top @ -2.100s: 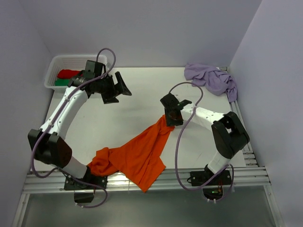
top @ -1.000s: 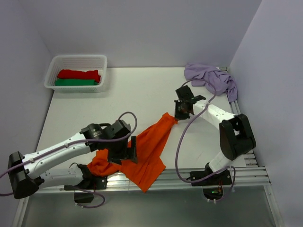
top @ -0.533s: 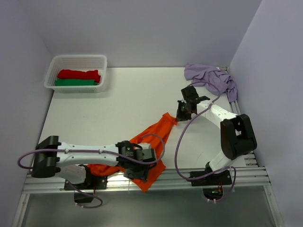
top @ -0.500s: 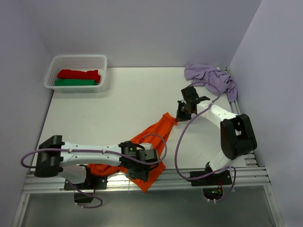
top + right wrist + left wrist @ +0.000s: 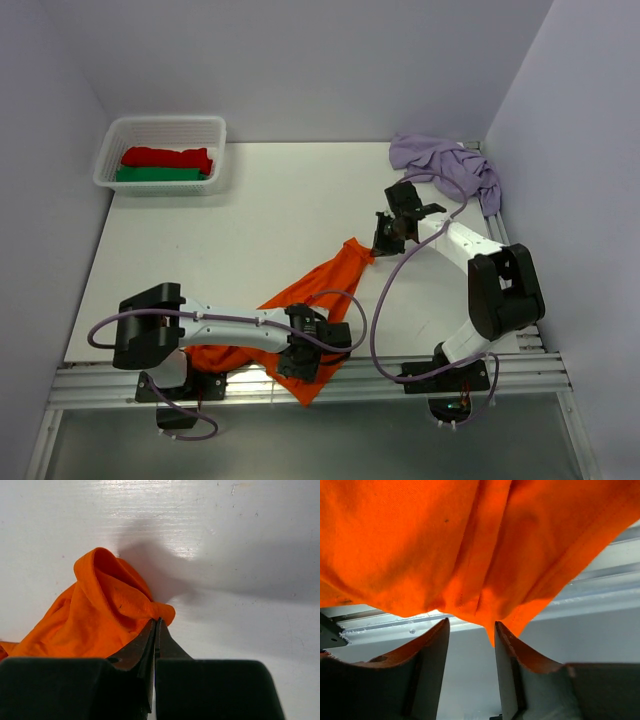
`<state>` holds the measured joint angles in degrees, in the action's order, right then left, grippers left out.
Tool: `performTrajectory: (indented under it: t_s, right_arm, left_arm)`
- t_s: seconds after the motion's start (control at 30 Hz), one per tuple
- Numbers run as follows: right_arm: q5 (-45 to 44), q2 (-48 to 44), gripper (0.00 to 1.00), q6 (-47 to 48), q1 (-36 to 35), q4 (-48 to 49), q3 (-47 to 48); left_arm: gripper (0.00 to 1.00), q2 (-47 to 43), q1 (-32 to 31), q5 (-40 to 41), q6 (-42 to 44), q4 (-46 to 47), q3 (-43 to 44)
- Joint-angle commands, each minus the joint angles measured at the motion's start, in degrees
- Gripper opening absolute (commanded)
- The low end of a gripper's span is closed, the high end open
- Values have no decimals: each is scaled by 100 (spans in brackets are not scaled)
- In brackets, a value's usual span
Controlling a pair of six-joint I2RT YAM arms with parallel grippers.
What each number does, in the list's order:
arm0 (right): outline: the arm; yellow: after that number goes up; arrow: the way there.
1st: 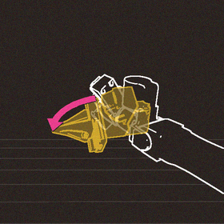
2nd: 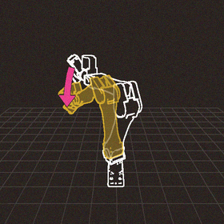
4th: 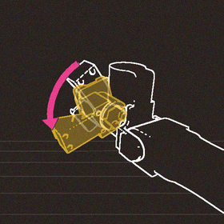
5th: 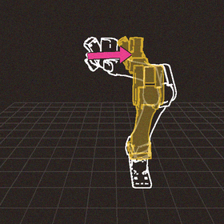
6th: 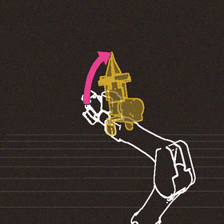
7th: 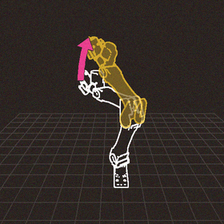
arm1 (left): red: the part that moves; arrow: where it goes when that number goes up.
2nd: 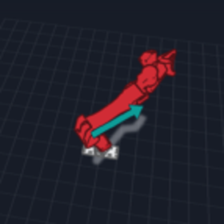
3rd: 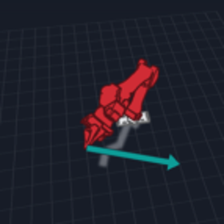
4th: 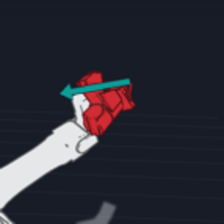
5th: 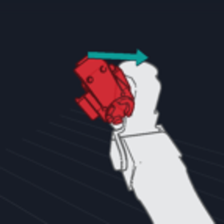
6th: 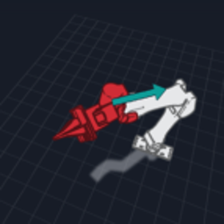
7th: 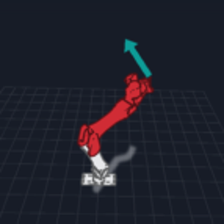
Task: Roll the t-shirts
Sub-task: Flatten the tshirt
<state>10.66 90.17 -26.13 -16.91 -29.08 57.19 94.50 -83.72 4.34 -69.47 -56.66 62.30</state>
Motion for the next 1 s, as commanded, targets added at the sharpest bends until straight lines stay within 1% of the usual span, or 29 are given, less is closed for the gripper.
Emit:
performTrajectory:
  t_s: [0.0, 0.13, 0.3, 0.43, 0.47, 0.5, 0.53, 0.57, 0.6, 0.63, 0.67, 0.7, 0.8, 0.97]
  right_arm:
    - [77, -193, 0, -6, 65, 122, 82]
    - [103, -193, 0, 3, 91, 122, 91]
    - [121, -228, 0, -6, 100, 122, 64]
    - [165, -237, 0, -6, 117, 122, 64]
    - [174, -237, 3, -6, 117, 122, 73]
    - [174, -237, 9, -15, 117, 122, 64]
    - [165, -254, 17, -24, 117, 122, 38]
    - [156, -289, 29, -15, 117, 157, 21]
    - [174, -307, 33, 2, 117, 183, 3]
    - [182, -325, 35, 29, 117, 210, -23]
    - [148, -351, 35, 46, 117, 219, -41]
    - [130, -368, 36, 55, 117, 236, -67]
    - [200, -360, 40, 99, 109, 298, -111]
    - [95, -237, 42, 240, 91, 385, -225]
  left_arm:
    - [44, 86, -4, 102, 83, -117, 37]
    - [40, 174, -12, 67, 57, -64, 1]
    - [38, 420, -12, 59, 109, -29, -43]
    - [39, 490, -12, 41, 144, 103, -113]
    - [39, 508, -12, 32, 144, 120, -139]
    - [39, 526, -12, 32, 136, 173, -166]
    - [38, 569, -4, 23, 127, 217, -201]
    - [29, 613, -12, 14, 110, 261, -279]
    - [25, 631, -4, 6, 66, 305, -324]
    - [20, 640, -12, 40, 39, 305, -341]
    - [7, 631, -12, 58, 22, 279, -350]
    - [1, 605, -4, 76, 4, 279, -342]
    - [0, 438, -12, 67, -31, 226, -272]
    - [0, 35, 57, 67, -31, -54, -9]
